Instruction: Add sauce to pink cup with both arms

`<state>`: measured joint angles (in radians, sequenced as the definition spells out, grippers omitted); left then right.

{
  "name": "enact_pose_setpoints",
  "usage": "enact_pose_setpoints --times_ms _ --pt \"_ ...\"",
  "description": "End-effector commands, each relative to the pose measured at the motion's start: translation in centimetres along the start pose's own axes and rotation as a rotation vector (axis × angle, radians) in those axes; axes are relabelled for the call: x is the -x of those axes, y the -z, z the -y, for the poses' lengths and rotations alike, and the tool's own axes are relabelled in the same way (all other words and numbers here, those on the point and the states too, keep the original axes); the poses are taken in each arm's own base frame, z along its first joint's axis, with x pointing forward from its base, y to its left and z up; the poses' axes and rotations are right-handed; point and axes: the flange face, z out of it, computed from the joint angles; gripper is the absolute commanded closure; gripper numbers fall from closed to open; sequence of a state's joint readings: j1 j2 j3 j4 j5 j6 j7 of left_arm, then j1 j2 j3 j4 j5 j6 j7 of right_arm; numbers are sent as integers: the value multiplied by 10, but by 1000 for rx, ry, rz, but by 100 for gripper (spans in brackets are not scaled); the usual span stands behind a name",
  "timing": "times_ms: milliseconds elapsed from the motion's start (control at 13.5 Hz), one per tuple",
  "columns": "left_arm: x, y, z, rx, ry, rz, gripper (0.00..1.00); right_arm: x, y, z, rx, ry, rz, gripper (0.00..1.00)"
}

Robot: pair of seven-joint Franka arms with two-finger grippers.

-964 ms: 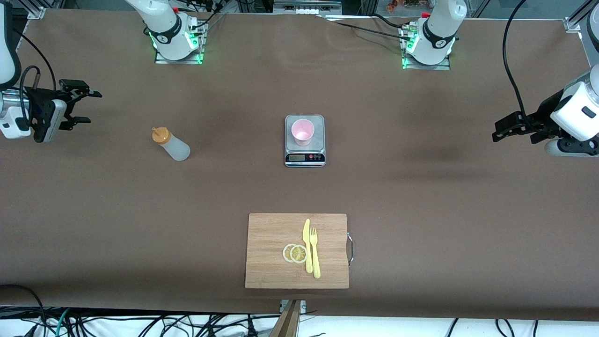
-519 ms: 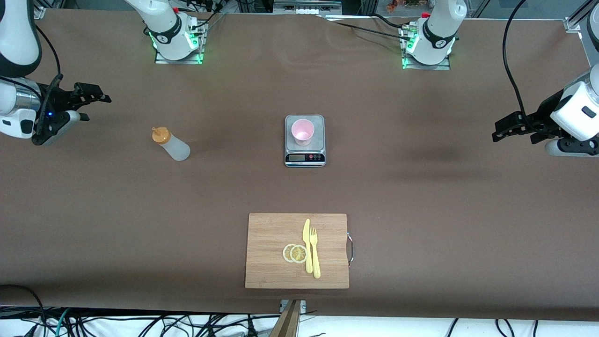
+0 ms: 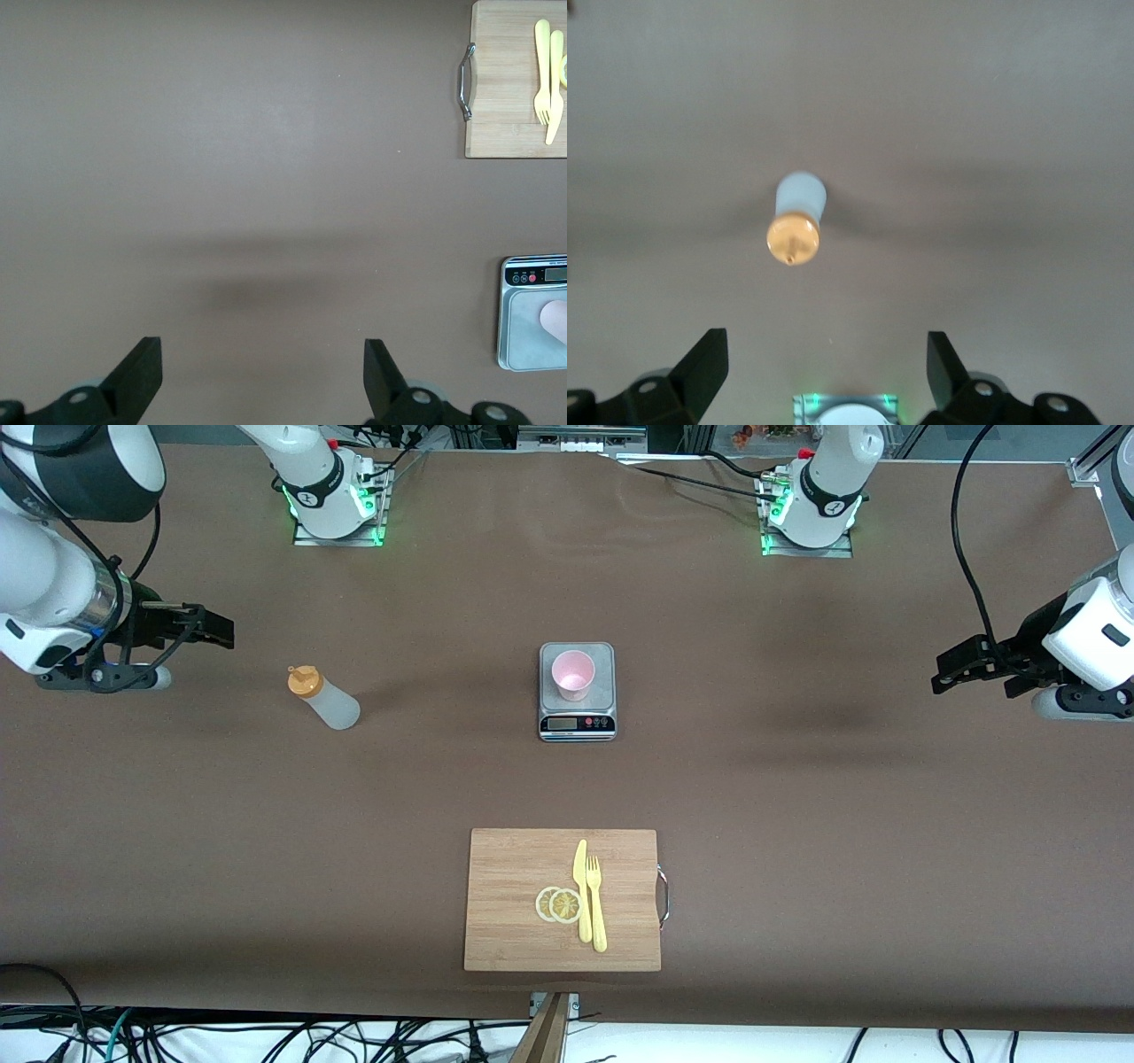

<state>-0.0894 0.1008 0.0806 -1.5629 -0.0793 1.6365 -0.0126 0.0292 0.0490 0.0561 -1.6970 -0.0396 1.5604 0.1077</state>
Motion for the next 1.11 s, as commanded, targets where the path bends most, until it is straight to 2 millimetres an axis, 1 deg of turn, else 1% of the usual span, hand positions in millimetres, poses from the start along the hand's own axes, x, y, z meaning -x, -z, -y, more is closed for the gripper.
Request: enact_pose_setpoints --times_ms 0,74,148,223,297,371,519,593,742,1039 --pt "-4 6 -1 -22 -26 -3 0 -12 50 -28 -10 -119 -94 1" --pt "-4 6 -1 -22 -26 -3 0 -11 70 -35 -48 -160 -127 1" --pt "-4 6 -1 -22 -26 -3 0 -5 85 -44 -97 -197 -144 1" --pt "-4 6 -2 -22 -28 -2 0 -1 89 -54 -117 -217 -138 1" --pt "-4 6 -3 -22 -29 -2 0 8 96 -68 -146 -241 -143 1" --pt "-4 6 -4 -22 -31 -2 0 11 92 -79 -184 -256 -132 1" --pt "-4 6 -5 -24 -33 -4 0 22 75 -82 -177 -219 -117 1" --pt "-4 6 -5 -24 -34 -4 0 24 70 -84 -168 -182 -138 1" --pt "-4 7 -5 -24 -34 -5 0 24 71 -91 -156 -145 -154 1" --pt "-4 6 -7 -24 -37 -3 0 25 71 -91 -151 -143 -148 1"
